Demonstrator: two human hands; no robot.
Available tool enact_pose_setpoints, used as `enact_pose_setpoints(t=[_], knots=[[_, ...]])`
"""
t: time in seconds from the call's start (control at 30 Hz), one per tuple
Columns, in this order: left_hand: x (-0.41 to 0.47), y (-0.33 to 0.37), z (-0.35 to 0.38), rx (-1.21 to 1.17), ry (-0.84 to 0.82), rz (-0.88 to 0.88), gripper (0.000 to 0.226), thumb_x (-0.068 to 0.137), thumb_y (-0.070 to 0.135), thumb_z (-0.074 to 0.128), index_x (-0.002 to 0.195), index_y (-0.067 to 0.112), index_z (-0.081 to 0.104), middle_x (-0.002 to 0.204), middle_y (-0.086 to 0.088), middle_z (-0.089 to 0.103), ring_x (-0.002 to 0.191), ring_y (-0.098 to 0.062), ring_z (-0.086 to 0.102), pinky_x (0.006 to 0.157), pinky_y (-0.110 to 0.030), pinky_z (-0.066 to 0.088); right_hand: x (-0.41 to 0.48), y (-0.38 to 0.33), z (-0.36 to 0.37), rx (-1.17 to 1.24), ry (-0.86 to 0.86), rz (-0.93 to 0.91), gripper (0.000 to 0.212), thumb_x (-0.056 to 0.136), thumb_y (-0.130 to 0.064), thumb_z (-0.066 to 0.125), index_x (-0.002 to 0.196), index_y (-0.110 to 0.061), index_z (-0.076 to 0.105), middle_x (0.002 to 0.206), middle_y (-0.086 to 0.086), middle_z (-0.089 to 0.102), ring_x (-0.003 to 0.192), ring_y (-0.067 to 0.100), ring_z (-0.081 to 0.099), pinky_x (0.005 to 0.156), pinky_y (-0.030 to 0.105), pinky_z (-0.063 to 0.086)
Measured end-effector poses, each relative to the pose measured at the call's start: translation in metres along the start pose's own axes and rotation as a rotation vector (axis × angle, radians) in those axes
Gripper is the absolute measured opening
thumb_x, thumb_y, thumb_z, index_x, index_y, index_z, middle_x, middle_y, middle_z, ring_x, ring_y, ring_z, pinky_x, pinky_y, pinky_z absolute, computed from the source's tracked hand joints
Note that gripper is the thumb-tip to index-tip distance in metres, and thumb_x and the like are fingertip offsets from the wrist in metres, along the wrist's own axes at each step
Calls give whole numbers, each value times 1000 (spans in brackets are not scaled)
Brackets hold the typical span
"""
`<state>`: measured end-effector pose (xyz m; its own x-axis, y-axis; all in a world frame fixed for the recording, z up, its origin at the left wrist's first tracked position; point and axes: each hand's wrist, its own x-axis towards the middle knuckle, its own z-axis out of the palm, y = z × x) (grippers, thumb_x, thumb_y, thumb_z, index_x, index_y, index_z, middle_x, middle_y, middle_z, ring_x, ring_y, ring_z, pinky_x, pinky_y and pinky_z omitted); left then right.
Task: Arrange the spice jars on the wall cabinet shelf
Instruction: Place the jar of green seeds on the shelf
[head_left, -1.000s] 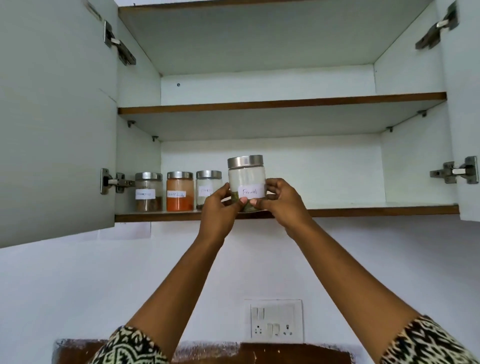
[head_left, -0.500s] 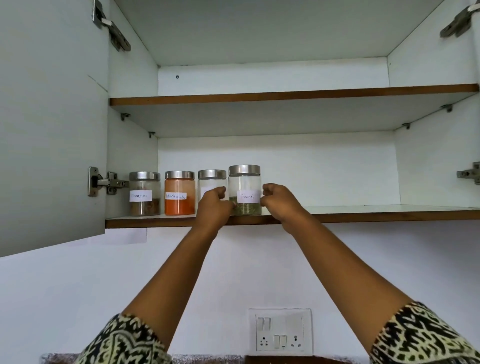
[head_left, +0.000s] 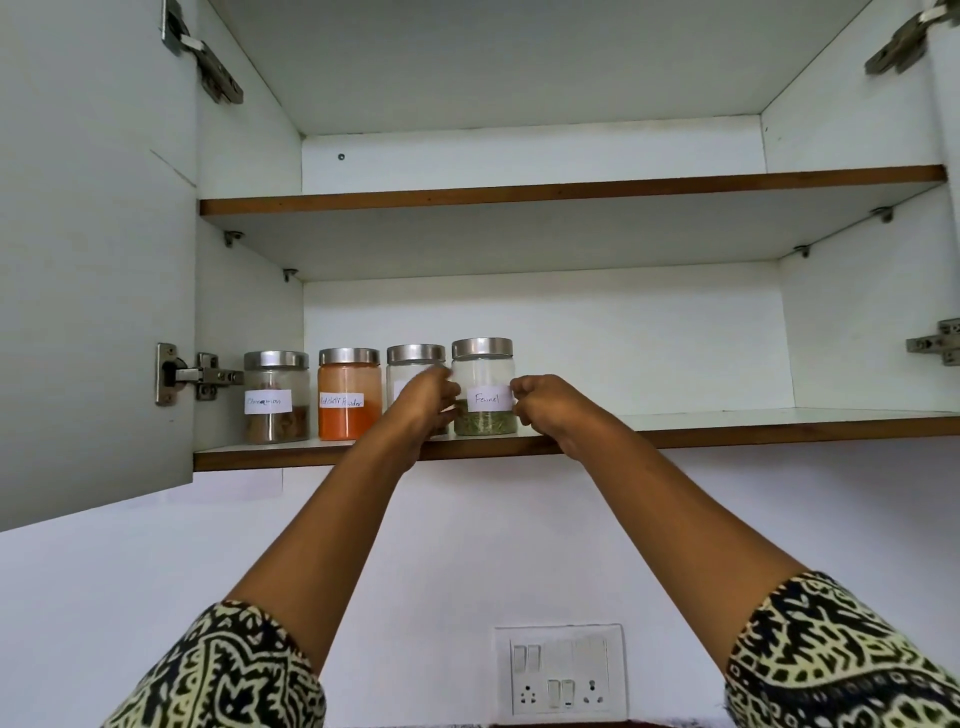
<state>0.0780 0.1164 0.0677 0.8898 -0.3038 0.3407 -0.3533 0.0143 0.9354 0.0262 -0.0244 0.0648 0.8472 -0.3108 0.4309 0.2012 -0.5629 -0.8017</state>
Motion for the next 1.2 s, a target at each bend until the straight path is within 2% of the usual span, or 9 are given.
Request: enact_pose_setpoints(t=[0.07, 0.17, 0.33, 0.43, 0.6, 0.8, 0.9, 1.07, 1.2], knots=[[3, 4, -3, -39, -27, -28, 62, 98, 51, 22, 125, 6, 55, 134, -11, 55, 113, -24, 56, 93, -33, 38, 3, -1, -1, -6, -7, 11, 38, 89, 8, 38, 120, -1, 58, 101, 10, 61, 85, 16, 56, 58, 21, 34], [2, 9, -6, -2, -68, -69, 92, 89, 70, 8, 137, 0, 44, 145, -15, 44, 133, -29, 42, 110, -39, 29, 11, -1, 0, 19, -18, 40, 39, 85, 10, 35, 115, 2, 60, 125, 18, 58, 117, 30, 56, 59, 21, 32], [2, 15, -2, 30, -42, -58, 97, 86, 73, 5, 141, -1, 38, 148, -18, 39, 136, -32, 37, 112, -40, 28, 18, -2, 3, -1, -24, 45, 41, 83, 11, 33, 115, 5, 59, 130, 23, 55, 107, 24, 57, 59, 25, 28], [2, 16, -1, 40, -38, -59, 96, 87, 72, 6, 142, -1, 36, 148, -18, 38, 136, -33, 37, 111, -40, 30, 20, -3, 3, -21, -33, 58, 43, 84, 11, 33, 117, 2, 59, 133, 21, 53, 118, 27, 55, 65, 28, 30], [-22, 10, -5, 116, -45, 65, 77, 92, 66, 17, 144, 12, 37, 149, -14, 38, 135, -32, 39, 109, -44, 31, 2, -3, -2, -11, 27, -20, 48, 89, 5, 39, 134, -8, 50, 139, 10, 50, 126, 25, 48, 93, 27, 38], [-97, -32, -7, 92, 59, 545, 19, 95, 33, 50, 107, 25, 63, 105, 1, 69, 97, -12, 65, 81, -23, 48, -87, 16, 5, 170, 192, -244, 33, 89, -3, 49, 114, -18, 64, 114, -2, 66, 108, 13, 60, 85, 21, 44], [-132, -71, -4, 90, 52, 529, 19, 94, 29, 52, 105, 22, 66, 98, 2, 71, 90, -9, 66, 78, -22, 49, -141, 42, 18, 224, 223, -278, 28, 90, -4, 52, 106, -22, 66, 107, -5, 69, 103, 7, 62, 92, 21, 47], [-195, -147, 4, 153, -16, 397, 15, 93, 32, 55, 102, 30, 67, 98, 14, 71, 91, -4, 65, 79, -23, 51, -228, 95, 50, 191, 151, -190, 23, 92, -11, 54, 104, -26, 65, 103, -12, 70, 98, -2, 62, 79, 2, 45], [-249, -210, 2, 180, -177, 304, 19, 89, 31, 59, 104, 28, 68, 101, 12, 71, 97, -4, 65, 83, -21, 51, -290, 150, 75, 170, 28, -43, 22, 91, -13, 56, 104, -29, 64, 102, -12, 70, 98, -4, 63, 86, 10, 48]])
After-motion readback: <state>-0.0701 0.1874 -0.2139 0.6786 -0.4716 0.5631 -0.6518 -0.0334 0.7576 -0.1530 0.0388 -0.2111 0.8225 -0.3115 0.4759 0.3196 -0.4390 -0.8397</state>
